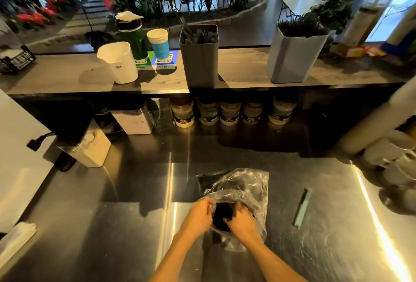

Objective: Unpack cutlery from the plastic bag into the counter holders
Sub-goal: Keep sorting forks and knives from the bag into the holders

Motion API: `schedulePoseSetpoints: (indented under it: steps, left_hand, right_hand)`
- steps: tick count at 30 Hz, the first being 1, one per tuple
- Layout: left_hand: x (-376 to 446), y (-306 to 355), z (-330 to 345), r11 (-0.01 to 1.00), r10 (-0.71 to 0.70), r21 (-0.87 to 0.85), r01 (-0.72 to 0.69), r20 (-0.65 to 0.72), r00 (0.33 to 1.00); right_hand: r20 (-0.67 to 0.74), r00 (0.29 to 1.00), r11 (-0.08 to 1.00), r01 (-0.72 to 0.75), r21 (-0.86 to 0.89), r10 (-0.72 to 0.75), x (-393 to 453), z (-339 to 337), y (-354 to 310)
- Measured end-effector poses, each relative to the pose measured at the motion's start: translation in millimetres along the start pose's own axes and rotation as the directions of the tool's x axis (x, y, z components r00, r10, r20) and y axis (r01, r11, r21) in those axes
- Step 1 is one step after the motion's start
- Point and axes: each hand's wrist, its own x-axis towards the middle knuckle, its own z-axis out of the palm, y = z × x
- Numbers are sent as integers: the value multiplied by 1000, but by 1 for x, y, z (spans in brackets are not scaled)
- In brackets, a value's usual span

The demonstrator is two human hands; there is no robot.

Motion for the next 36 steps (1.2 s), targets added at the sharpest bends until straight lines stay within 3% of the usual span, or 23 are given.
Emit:
schedulePoseSetpoints:
  steps: [10,16,28,32,36]
  left_hand:
    - [-11,-7,-2,988,-21,-155,14,-45,999]
    - [-15,-5,-3,972,-13,-234,0,-54,998]
    - [-17,7,-3,917,-36,-398,16,-43,998]
    - [-19,10,-5,881,-52,-473,26,-42,998]
    - [-27,23,-12,782,-103,-622,39,-66,993]
  right_hand:
    - [187,981,999,-43,1,42,0,-24,7]
    - [208,978,990,-52,130,24,-14,-43,13]
    - [260,966,989,-52,140,14,-70,-125,54]
    - [318,948,962,-65,265,-24,-97,-151,52]
    - [306,949,881,-76,467,-81,-117,-168,49]
